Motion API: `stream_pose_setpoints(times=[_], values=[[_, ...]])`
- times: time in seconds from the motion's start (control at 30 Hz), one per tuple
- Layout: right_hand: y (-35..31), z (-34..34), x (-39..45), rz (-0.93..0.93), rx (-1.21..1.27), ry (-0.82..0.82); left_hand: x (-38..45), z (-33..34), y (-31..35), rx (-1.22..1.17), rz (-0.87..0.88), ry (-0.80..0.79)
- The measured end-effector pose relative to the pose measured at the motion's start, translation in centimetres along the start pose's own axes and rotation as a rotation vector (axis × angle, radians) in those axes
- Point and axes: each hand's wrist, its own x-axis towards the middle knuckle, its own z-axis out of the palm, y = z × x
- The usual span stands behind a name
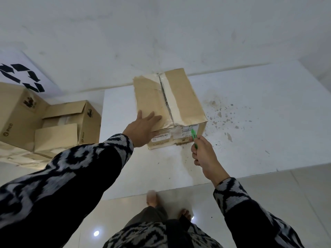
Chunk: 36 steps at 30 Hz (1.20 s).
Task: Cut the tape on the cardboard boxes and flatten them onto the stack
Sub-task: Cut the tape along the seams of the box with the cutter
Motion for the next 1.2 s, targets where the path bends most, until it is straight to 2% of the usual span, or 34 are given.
stream_pose_setpoints(times=[0.17, 0.37, 0.47, 0.73, 1.2], values=[[-2.4, -0.2, -0.1, -0.015, 0.008, -0.067, 0.2, -1.4, -1.2, -0.010, 0.054, 0.054], [-7.5, 0.4, 0.0, -0.081, 0.011, -0.114, 1.5, -5.5, -2.2, -0.171, 0.098, 0.313], [-10.3, 0.9, 0.2, -0.129, 0.020, -0.106, 2.3, -7.5, -2.5, -0.213, 0.096, 0.379], [-14.2, 2.2, 1.4, -0.174, -0.042, -0.063, 3.6, -9.6, -3.1, -0.262, 0.058, 0.421], [-15.1, 4.1, 1.5, -0.100, -0.092, -0.001, 3.9, -8.5, -4.0, -0.244, 0.107, 0.430]])
